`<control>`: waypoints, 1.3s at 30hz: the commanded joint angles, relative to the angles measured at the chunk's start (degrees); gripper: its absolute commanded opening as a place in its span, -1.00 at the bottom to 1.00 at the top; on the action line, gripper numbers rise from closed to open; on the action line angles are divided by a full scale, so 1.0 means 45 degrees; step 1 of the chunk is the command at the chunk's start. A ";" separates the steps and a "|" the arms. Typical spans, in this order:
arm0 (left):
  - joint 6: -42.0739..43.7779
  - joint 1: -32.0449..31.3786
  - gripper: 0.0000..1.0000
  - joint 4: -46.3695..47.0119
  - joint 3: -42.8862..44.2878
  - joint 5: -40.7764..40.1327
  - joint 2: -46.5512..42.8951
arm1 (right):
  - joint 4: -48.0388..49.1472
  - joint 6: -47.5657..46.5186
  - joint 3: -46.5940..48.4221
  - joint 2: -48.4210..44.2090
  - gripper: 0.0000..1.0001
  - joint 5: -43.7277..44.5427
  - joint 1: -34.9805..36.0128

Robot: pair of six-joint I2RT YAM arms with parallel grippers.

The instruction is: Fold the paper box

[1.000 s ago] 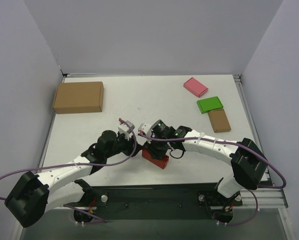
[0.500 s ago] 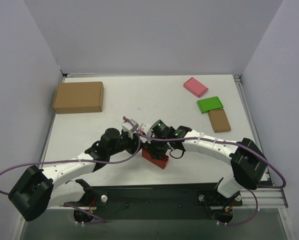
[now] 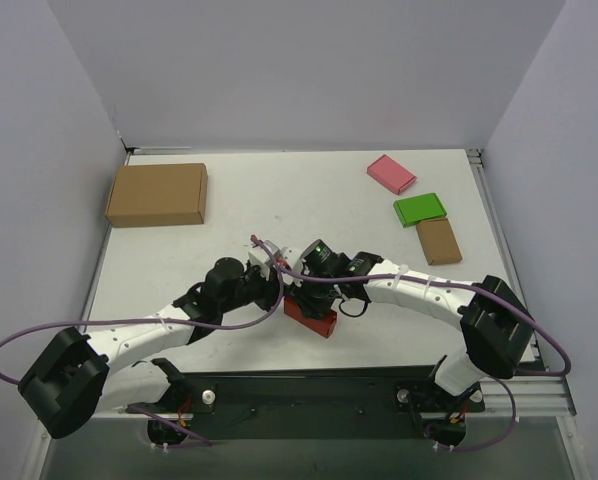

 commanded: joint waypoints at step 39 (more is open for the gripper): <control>-0.0606 -0.1288 -1.00 0.0546 -0.1622 -0.3377 -0.0535 | -0.0053 -0.0107 -0.0155 0.0302 -0.78 0.0309 0.0084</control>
